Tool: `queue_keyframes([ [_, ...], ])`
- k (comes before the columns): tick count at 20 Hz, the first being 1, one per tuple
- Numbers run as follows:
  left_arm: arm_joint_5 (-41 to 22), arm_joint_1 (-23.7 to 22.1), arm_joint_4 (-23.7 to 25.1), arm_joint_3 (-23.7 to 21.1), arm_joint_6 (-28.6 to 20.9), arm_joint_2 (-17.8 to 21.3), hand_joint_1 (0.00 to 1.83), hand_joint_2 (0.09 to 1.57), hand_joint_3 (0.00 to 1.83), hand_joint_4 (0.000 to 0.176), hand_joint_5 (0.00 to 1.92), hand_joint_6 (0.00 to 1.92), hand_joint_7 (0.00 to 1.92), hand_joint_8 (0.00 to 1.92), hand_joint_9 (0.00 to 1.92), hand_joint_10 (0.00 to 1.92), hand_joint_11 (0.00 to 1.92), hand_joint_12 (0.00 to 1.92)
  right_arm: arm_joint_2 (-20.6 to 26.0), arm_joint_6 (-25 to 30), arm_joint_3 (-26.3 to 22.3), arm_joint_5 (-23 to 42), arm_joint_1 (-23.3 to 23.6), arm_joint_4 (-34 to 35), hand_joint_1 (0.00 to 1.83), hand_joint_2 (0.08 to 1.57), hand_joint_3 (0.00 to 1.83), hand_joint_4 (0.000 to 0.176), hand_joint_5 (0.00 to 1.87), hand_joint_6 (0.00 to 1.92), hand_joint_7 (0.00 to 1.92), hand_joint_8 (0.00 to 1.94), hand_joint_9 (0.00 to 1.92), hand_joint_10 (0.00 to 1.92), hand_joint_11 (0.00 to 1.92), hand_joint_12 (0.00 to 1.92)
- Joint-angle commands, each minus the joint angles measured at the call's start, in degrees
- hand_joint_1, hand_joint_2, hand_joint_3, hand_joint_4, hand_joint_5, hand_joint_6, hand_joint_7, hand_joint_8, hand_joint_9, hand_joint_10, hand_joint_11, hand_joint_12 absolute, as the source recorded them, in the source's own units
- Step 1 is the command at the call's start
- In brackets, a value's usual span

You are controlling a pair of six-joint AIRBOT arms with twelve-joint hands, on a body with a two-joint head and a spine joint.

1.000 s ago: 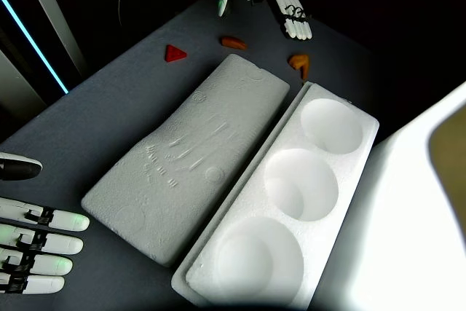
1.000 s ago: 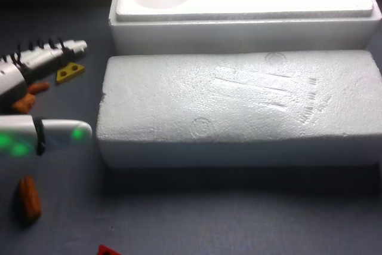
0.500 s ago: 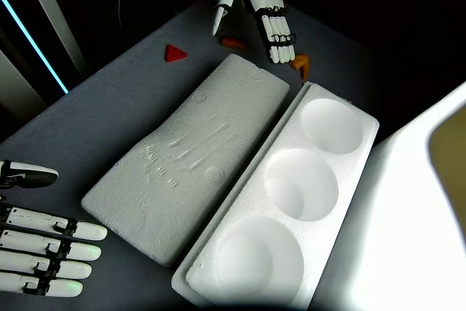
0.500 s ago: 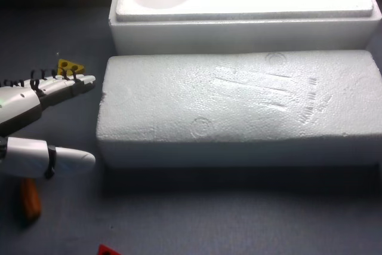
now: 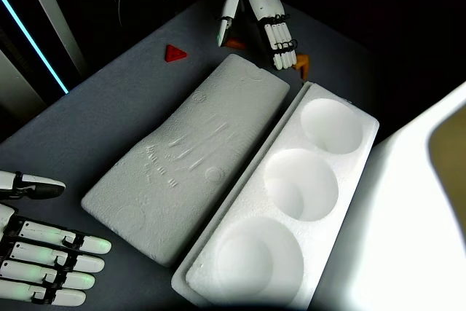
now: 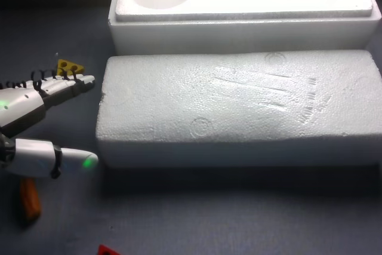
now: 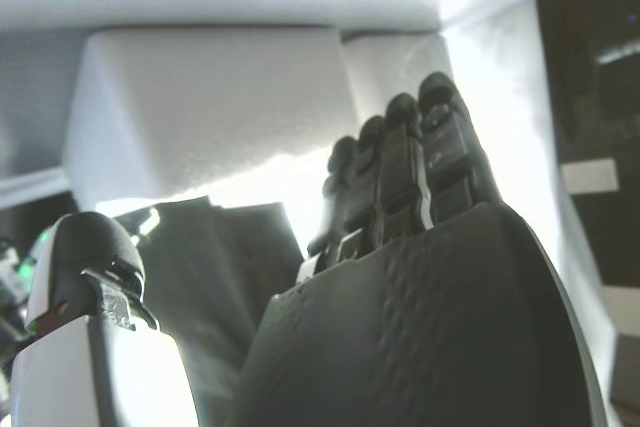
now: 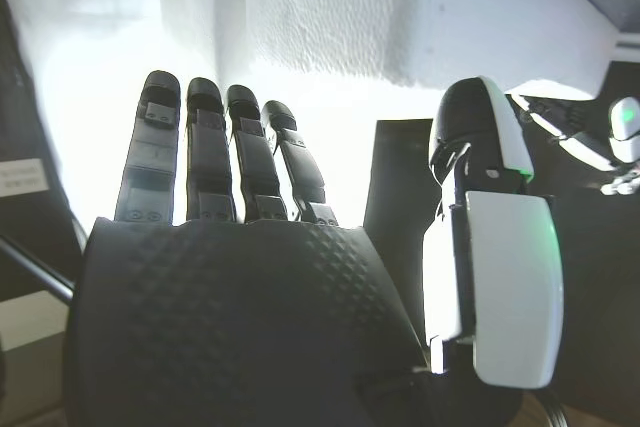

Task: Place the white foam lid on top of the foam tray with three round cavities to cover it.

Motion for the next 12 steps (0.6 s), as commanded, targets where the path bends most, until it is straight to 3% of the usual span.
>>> queue_keyframes([
  [1, -6.5, -0.6, -0.9, 0.5, 0.0, -0.1, 0.46, 0.96, 0.0, 0.0, 0.02, 0.0, 0.0, 0.0, 0.0, 0.0, 0.0, 0.0, 0.1, 0.1, 0.6, 5.5, 0.5, 0.9, 0.53, 1.16, 0.0, 0.0, 0.0, 0.0, 0.0, 0.0, 0.0, 0.0, 0.01, 0.01],
  [8, -6.2, -0.9, -1.2, 1.0, 0.3, -1.1, 0.45, 0.94, 0.0, 0.0, 0.02, 0.01, 0.0, 0.0, 0.0, 0.0, 0.0, 0.0, -3.0, 0.6, 3.3, 1.7, 2.2, 2.0, 0.57, 1.12, 0.0, 0.0, 0.0, 0.0, 0.0, 0.0, 0.0, 0.0, 0.07, 0.04],
  [10, -6.1, -1.1, -1.2, 1.2, 0.3, -1.4, 0.46, 0.94, 0.0, 0.0, 0.02, 0.0, 0.0, 0.0, 0.0, 0.0, 0.0, 0.0, -3.6, 0.7, 3.9, 0.9, 2.7, 2.0, 0.59, 1.12, 0.0, 0.0, 0.0, 0.0, 0.0, 0.0, 0.0, 0.0, 0.0, 0.55],
  [12, -6.0, -1.2, -1.3, 1.3, 0.3, -1.7, 0.47, 0.95, 0.0, 0.0, 0.02, 0.0, 0.0, 0.0, 0.0, 0.0, 0.0, 0.0, -4.2, 0.7, 4.3, 0.5, 3.2, 2.0, 0.6, 1.12, 0.0, 0.0, 0.0, 0.0, 0.0, 0.0, 0.0, 0.0, 0.0, 0.62],
])
